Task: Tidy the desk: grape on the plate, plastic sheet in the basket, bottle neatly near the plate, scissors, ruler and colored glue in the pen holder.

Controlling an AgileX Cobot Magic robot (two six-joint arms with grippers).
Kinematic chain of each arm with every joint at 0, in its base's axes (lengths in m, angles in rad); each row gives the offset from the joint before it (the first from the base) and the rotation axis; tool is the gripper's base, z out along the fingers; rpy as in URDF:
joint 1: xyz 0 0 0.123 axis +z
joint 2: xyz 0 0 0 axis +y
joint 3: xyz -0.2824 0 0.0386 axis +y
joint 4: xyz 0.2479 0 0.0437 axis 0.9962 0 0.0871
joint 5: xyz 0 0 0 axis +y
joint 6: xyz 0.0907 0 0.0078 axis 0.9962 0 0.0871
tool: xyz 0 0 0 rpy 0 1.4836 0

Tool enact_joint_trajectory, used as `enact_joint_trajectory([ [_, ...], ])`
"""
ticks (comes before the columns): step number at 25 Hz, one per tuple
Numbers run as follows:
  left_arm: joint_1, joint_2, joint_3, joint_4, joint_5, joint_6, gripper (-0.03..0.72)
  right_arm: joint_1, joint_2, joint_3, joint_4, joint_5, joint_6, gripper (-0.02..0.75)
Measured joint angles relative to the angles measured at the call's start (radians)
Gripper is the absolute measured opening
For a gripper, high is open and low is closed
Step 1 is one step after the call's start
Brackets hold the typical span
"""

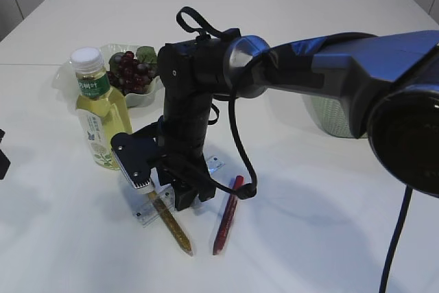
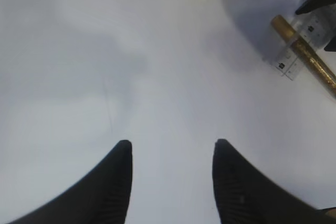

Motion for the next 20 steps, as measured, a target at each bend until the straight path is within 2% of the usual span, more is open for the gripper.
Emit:
enact_joint_trajectory([
  [7, 0.000, 0.000, 0.000, 0.000, -0.002, 0.000, 0.362, 0.000, 0.002, 0.000, 0.000, -0.002, 0.000, 0.446],
  [13, 0.000, 0.000, 0.000, 0.000, -0.002, 0.000, 0.362, 0.000, 0.002, 0.000, 0.000, -0.007, 0.000, 0.316],
  [20, 0.000, 0.000, 0.000, 0.000, -0.002, 0.000, 0.362, 0.000, 0.002, 0.000, -0.002, -0.009, 0.000, 0.312],
])
